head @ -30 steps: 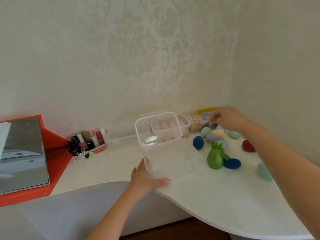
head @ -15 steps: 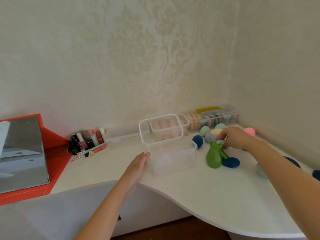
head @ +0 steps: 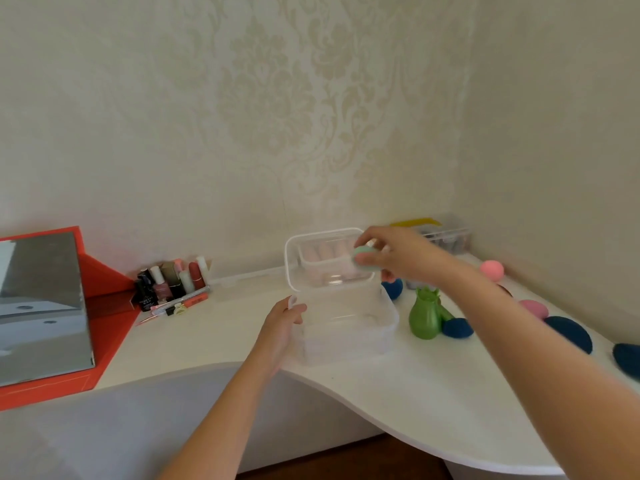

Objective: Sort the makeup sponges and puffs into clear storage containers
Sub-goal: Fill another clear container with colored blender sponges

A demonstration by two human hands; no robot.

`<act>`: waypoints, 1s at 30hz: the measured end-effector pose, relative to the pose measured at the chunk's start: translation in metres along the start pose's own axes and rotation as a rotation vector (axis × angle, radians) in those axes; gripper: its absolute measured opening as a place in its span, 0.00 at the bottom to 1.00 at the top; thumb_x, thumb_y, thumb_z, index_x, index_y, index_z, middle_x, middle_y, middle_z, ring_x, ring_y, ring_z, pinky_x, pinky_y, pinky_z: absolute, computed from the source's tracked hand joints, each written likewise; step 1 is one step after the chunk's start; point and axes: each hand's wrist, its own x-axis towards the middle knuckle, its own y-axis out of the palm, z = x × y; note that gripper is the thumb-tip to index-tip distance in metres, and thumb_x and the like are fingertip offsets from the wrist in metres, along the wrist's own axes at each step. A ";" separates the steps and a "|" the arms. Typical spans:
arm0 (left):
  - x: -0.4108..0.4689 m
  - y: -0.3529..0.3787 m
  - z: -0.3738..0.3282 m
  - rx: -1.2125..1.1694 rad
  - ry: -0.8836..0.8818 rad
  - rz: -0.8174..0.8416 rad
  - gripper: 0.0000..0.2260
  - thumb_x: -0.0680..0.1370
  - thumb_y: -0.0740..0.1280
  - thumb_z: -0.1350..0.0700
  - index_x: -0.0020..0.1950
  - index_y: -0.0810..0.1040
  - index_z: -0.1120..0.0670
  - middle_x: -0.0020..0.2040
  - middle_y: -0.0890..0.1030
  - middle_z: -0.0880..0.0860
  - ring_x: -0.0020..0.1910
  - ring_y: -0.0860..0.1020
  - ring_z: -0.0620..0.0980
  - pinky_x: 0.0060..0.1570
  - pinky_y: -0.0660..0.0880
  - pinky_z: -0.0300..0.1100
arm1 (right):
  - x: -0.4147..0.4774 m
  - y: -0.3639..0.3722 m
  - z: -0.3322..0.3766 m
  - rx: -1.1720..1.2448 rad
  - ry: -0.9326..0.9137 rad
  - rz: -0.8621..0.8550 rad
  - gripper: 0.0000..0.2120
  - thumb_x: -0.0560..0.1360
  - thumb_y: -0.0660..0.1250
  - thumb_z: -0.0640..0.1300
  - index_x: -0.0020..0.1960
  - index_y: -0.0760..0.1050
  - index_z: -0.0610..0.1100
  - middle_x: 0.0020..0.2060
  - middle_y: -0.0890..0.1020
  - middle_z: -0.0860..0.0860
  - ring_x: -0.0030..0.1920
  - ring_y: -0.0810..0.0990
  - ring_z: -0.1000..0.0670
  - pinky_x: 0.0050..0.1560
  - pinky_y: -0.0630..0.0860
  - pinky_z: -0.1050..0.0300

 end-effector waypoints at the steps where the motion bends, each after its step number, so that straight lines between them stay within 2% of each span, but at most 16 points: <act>1: -0.001 0.003 0.000 0.021 0.004 -0.010 0.21 0.70 0.68 0.53 0.61 0.76 0.57 0.49 0.76 0.50 0.50 0.74 0.45 0.51 0.67 0.39 | 0.001 0.012 0.007 -0.050 -0.008 0.038 0.14 0.73 0.71 0.50 0.56 0.75 0.48 0.48 0.78 0.51 0.38 0.78 0.53 0.38 0.73 0.62; 2: -0.003 0.005 0.000 0.034 0.019 -0.022 0.23 0.69 0.68 0.52 0.63 0.75 0.57 0.46 0.75 0.49 0.48 0.74 0.46 0.47 0.68 0.38 | 0.003 0.025 0.012 -0.121 -0.021 0.067 0.17 0.70 0.73 0.50 0.57 0.75 0.47 0.49 0.78 0.52 0.43 0.77 0.52 0.42 0.72 0.62; 3: -0.005 0.006 0.000 0.037 0.032 -0.033 0.20 0.70 0.68 0.52 0.61 0.76 0.57 0.45 0.75 0.49 0.48 0.74 0.48 0.45 0.68 0.36 | 0.005 0.039 0.016 -0.175 -0.040 0.097 0.18 0.69 0.75 0.48 0.56 0.76 0.46 0.49 0.77 0.52 0.46 0.76 0.52 0.44 0.71 0.62; 6: -0.009 0.004 0.001 0.104 0.044 -0.044 0.12 0.75 0.66 0.52 0.56 0.77 0.56 0.50 0.79 0.50 0.51 0.75 0.49 0.45 0.69 0.40 | 0.012 0.076 0.019 -0.225 -0.100 0.191 0.17 0.67 0.75 0.40 0.55 0.78 0.45 0.47 0.76 0.53 0.48 0.74 0.52 0.45 0.69 0.61; 8: -0.009 0.003 0.001 0.160 0.045 -0.039 0.16 0.71 0.65 0.48 0.55 0.79 0.55 0.51 0.81 0.52 0.50 0.77 0.49 0.45 0.70 0.41 | 0.016 0.095 0.017 -0.232 -0.107 0.194 0.18 0.67 0.74 0.37 0.55 0.78 0.45 0.49 0.76 0.51 0.47 0.73 0.52 0.44 0.70 0.60; 12: -0.009 0.000 -0.001 0.208 -0.013 0.020 0.21 0.63 0.65 0.49 0.53 0.78 0.53 0.51 0.82 0.53 0.52 0.79 0.52 0.50 0.73 0.46 | 0.019 0.113 0.015 -0.276 -0.106 0.173 0.16 0.68 0.71 0.34 0.55 0.76 0.39 0.51 0.79 0.44 0.46 0.76 0.48 0.42 0.71 0.61; 15: -0.007 -0.005 0.001 0.164 -0.023 0.091 0.20 0.61 0.64 0.53 0.52 0.79 0.52 0.51 0.82 0.54 0.55 0.79 0.55 0.51 0.73 0.47 | 0.023 0.119 0.013 -0.249 -0.140 0.160 0.14 0.66 0.72 0.33 0.51 0.78 0.38 0.48 0.81 0.44 0.44 0.76 0.49 0.37 0.70 0.63; 17: -0.007 -0.008 0.000 0.153 -0.013 0.186 0.21 0.61 0.65 0.57 0.55 0.78 0.53 0.52 0.82 0.53 0.55 0.78 0.53 0.54 0.71 0.46 | 0.023 0.121 0.012 -0.216 -0.171 0.137 0.14 0.65 0.72 0.34 0.51 0.78 0.38 0.49 0.81 0.46 0.45 0.77 0.49 0.43 0.74 0.58; 20: -0.007 -0.012 -0.006 0.116 -0.026 0.277 0.22 0.59 0.67 0.63 0.53 0.76 0.57 0.48 0.81 0.53 0.50 0.77 0.50 0.50 0.71 0.42 | 0.021 0.121 0.014 -0.229 -0.244 0.170 0.14 0.68 0.70 0.34 0.53 0.80 0.41 0.46 0.82 0.49 0.44 0.78 0.50 0.46 0.76 0.58; 22: -0.006 -0.014 -0.011 0.115 -0.054 0.277 0.22 0.58 0.68 0.63 0.52 0.76 0.58 0.46 0.80 0.53 0.48 0.78 0.51 0.49 0.71 0.42 | 0.021 0.119 0.012 -0.220 -0.284 0.214 0.14 0.70 0.69 0.35 0.54 0.81 0.43 0.45 0.82 0.49 0.43 0.78 0.51 0.46 0.77 0.59; 25: 0.001 -0.014 -0.013 0.167 -0.095 0.235 0.20 0.57 0.70 0.62 0.49 0.78 0.59 0.46 0.82 0.56 0.47 0.79 0.53 0.49 0.72 0.46 | 0.021 0.118 0.007 -0.154 -0.277 0.196 0.14 0.71 0.68 0.35 0.56 0.80 0.42 0.50 0.83 0.48 0.45 0.79 0.50 0.50 0.78 0.56; 27: 0.007 -0.013 -0.014 0.208 -0.111 0.170 0.18 0.58 0.70 0.63 0.48 0.79 0.60 0.48 0.83 0.60 0.49 0.80 0.58 0.49 0.74 0.48 | 0.020 0.118 0.006 -0.158 -0.276 0.199 0.16 0.72 0.67 0.34 0.59 0.77 0.41 0.54 0.80 0.47 0.46 0.76 0.51 0.51 0.76 0.59; 30: 0.009 -0.009 -0.012 0.182 -0.113 0.125 0.19 0.59 0.69 0.63 0.49 0.80 0.61 0.48 0.83 0.60 0.48 0.80 0.57 0.47 0.75 0.48 | 0.018 0.114 0.007 -0.170 -0.266 0.240 0.17 0.74 0.66 0.39 0.62 0.75 0.45 0.56 0.76 0.48 0.49 0.77 0.52 0.55 0.75 0.58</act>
